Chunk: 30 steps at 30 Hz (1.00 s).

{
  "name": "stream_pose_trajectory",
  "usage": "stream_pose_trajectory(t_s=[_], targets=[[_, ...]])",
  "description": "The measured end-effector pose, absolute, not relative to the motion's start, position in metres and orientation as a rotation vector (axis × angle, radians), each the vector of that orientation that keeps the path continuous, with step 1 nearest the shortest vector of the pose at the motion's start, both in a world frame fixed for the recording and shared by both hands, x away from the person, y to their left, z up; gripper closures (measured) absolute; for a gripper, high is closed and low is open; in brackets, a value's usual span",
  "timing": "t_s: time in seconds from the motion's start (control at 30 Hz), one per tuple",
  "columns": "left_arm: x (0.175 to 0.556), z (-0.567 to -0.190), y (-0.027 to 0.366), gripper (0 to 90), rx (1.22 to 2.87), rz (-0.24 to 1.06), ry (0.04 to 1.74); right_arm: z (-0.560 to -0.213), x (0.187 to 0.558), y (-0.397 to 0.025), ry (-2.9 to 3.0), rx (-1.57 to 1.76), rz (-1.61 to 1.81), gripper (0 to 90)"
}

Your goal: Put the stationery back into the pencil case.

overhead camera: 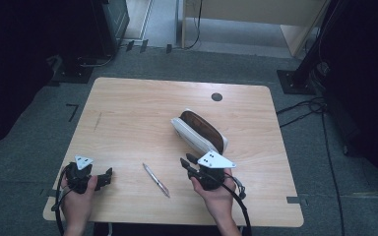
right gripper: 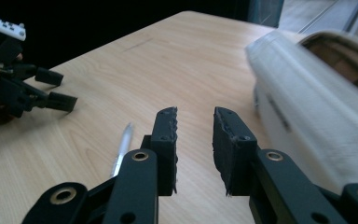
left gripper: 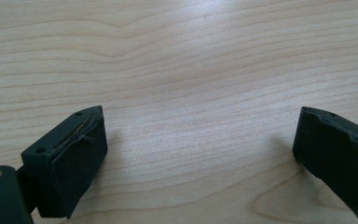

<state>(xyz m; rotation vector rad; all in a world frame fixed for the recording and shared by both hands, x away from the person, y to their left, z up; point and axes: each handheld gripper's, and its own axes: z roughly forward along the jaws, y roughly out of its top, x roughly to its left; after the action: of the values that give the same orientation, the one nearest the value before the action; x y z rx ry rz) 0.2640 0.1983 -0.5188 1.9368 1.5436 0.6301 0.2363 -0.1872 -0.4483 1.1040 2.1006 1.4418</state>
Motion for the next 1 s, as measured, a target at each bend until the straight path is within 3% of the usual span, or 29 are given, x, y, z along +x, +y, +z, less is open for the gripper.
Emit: stream_pose_trajectory(t_s=[1.0], targets=[[0.264, -0.519, 0.198, 3.2, 1.937, 0.63, 1.544, -0.508, 0.271, -0.092, 2.44, 1.038, 1.302, 71.7]])
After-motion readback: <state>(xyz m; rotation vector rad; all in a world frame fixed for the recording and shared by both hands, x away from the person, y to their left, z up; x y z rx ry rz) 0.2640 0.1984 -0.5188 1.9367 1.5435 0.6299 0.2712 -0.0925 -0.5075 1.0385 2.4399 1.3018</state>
